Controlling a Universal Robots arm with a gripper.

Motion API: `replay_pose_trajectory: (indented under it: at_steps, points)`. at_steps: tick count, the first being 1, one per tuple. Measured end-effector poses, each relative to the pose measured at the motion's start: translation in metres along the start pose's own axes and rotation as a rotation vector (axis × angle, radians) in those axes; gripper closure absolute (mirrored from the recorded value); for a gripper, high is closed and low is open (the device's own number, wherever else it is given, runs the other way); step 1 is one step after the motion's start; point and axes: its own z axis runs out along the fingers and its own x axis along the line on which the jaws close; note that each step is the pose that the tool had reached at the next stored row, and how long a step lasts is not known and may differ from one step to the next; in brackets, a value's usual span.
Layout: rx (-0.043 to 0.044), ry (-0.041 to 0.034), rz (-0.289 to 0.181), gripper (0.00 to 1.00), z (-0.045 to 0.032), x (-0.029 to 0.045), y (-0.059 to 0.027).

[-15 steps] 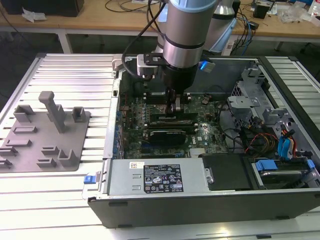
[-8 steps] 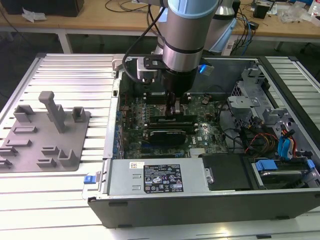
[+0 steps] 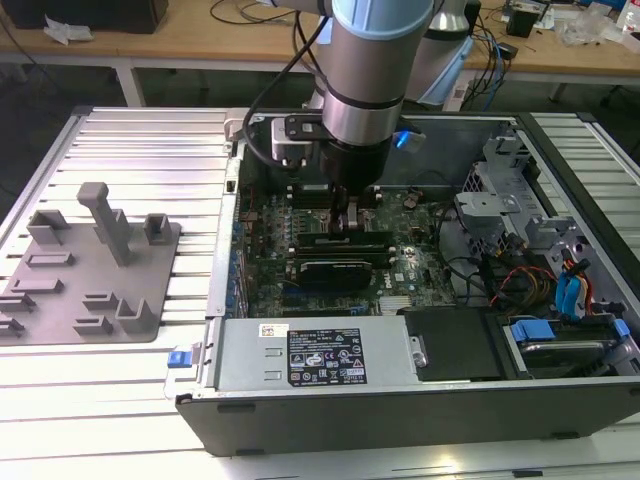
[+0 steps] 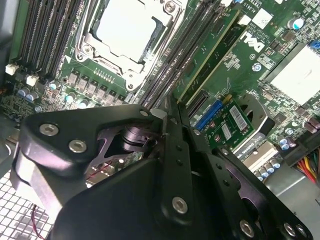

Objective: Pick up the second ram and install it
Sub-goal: 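Insert the second ram into the second slot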

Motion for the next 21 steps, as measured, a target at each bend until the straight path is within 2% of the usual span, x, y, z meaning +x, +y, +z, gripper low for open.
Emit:
replay_pose_trajectory:
  at_steps: [12,21]
  points:
    - [0.0016,-0.0012,0.038,0.91,0.0077,0.0004,-0.001]
    - [0.0013,-0.001,0.033,0.91,0.0092,-0.0001,-0.0011]
